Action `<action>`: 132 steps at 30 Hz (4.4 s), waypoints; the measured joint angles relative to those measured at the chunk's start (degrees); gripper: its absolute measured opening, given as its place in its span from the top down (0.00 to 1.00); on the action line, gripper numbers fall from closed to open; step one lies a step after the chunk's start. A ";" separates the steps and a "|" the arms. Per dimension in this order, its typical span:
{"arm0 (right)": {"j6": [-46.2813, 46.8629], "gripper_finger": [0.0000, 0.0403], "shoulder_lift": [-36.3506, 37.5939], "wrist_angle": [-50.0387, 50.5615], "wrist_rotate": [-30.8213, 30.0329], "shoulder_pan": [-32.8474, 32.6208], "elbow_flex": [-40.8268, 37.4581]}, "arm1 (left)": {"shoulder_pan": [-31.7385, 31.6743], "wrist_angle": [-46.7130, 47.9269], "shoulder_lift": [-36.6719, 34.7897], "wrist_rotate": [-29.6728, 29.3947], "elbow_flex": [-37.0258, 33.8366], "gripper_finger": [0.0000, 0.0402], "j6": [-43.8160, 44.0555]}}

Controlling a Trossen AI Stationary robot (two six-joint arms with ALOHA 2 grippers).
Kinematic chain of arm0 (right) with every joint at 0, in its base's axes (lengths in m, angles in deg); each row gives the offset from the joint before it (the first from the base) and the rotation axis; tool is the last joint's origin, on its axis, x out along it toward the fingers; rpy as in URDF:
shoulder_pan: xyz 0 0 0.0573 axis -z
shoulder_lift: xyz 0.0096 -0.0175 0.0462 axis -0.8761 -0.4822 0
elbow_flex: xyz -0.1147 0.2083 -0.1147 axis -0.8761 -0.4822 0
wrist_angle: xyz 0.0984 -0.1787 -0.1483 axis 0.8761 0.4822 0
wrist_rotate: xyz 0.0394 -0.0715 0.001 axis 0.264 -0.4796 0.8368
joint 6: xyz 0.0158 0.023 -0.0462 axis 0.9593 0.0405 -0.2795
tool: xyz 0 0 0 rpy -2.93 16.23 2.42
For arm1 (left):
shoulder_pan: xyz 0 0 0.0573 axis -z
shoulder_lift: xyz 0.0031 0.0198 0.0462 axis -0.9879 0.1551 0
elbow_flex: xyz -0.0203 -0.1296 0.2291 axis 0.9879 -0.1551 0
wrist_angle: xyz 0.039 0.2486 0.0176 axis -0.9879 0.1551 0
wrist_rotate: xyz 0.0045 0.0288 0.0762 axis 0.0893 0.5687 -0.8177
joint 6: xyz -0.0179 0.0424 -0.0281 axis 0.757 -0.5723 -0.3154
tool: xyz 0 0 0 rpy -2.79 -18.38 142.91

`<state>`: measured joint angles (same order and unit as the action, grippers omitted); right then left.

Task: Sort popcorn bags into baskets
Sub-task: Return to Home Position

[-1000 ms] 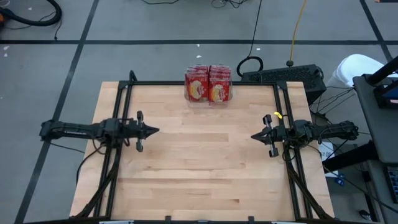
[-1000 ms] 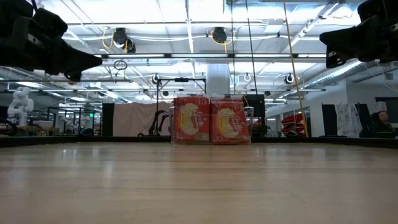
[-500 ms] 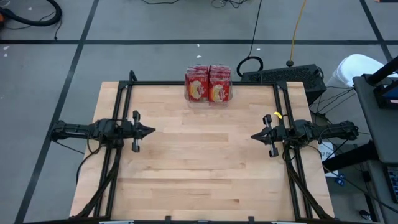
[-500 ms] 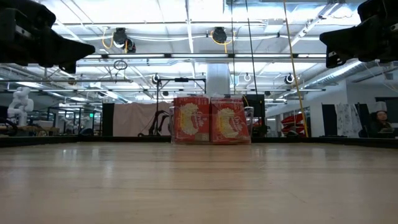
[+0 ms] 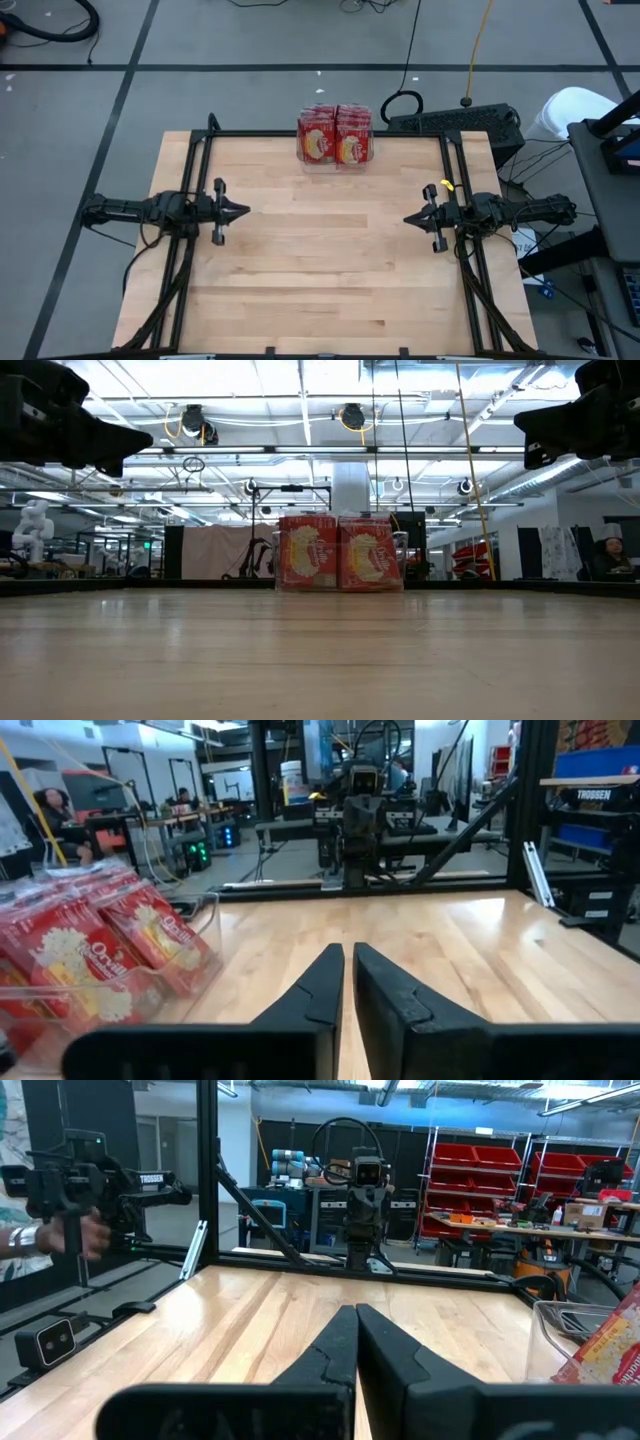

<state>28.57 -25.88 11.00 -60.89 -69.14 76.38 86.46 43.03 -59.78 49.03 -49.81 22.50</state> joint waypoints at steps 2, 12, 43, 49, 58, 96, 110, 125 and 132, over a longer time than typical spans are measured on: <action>0.01 1.00 -0.01 0.02 -0.01 0.00 0.00 | 0.00 -0.17 0.00 -0.02 -0.01 0.91 -0.29; 0.00 1.00 -0.01 0.01 0.00 0.00 -0.04 | 0.00 -1.46 0.02 -0.29 -0.11 0.90 -0.26; -0.04 1.00 -0.02 0.00 -0.02 0.00 -0.02 | 0.00 -1.72 0.02 -0.24 -0.11 0.90 -0.44; -0.10 1.00 0.00 0.02 0.00 0.00 -0.02 | 0.00 -1.74 0.04 -0.24 -0.11 0.90 -0.41; -0.12 1.00 -0.01 0.02 0.00 0.00 0.01 | 0.00 -1.75 0.02 -0.24 -0.11 0.90 -0.46; -0.12 1.00 0.00 0.01 -0.01 0.00 0.00 | 0.00 -1.76 0.02 -0.22 -0.11 0.90 -0.40; -0.13 1.00 0.00 0.02 0.00 0.00 0.00 | 0.00 -1.75 0.02 -0.22 -0.09 0.90 -0.40; -0.13 1.00 -0.01 0.01 -0.01 0.00 -0.02 | 0.00 -1.76 0.04 -0.22 -0.09 0.90 -0.46; -0.11 1.00 -0.02 0.00 0.00 0.00 -0.02 | 0.00 -1.76 0.02 -0.22 -0.09 0.90 -0.41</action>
<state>28.46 -25.90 11.00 -60.89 -69.14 76.35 86.46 41.26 -59.76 48.81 -49.90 22.10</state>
